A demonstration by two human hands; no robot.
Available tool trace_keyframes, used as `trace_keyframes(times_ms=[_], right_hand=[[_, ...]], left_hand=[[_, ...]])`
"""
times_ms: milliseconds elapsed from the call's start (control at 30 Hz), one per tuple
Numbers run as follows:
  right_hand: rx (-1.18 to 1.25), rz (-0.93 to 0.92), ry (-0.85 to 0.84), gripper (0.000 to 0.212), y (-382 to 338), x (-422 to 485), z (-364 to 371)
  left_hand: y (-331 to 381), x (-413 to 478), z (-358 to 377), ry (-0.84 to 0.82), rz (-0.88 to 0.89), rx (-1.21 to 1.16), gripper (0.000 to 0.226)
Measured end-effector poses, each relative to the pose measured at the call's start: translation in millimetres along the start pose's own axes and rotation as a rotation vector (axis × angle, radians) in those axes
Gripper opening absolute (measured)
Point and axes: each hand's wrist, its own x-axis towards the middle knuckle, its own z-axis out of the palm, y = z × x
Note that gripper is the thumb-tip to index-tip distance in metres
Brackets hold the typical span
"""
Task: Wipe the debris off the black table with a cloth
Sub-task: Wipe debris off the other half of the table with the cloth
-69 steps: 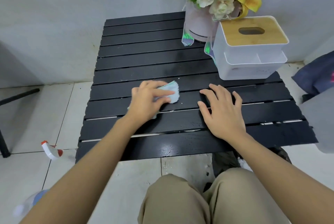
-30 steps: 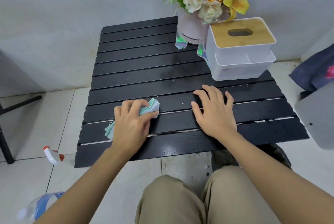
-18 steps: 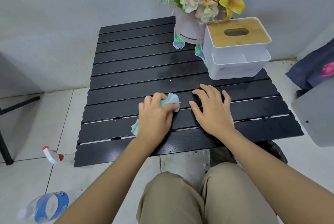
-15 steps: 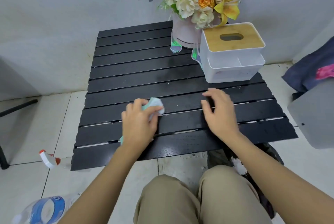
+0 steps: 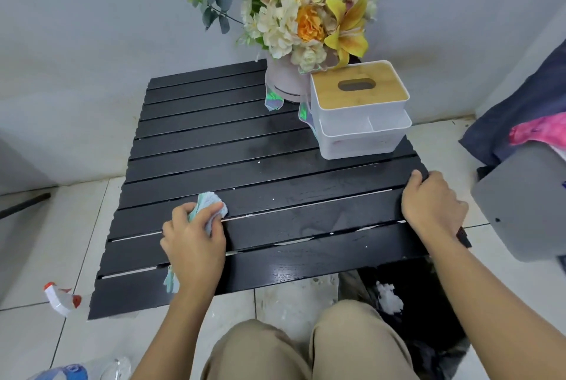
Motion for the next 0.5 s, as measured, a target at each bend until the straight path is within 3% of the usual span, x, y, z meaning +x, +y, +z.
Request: trace_keyframes(times_ms=[167,300,500], right_hand=[[0.071,-0.007,-0.048,0.045,5.2,6.6,0.3],[0.188,0.091,-0.135,0.061,9.7,17.0,-3.5],[0.385,0.191,-0.046,0.066,3.2,20.0,-4.9]], left_hand=[[8.7,-3.4,3.6,-0.054,-0.001,-0.069,0.024],[4.5,2.4,-4.0,-0.147,-0.05,-0.293,0.02],[8.5,-4.0,-14.7,-0.127,-0.098,-0.383,0.02]])
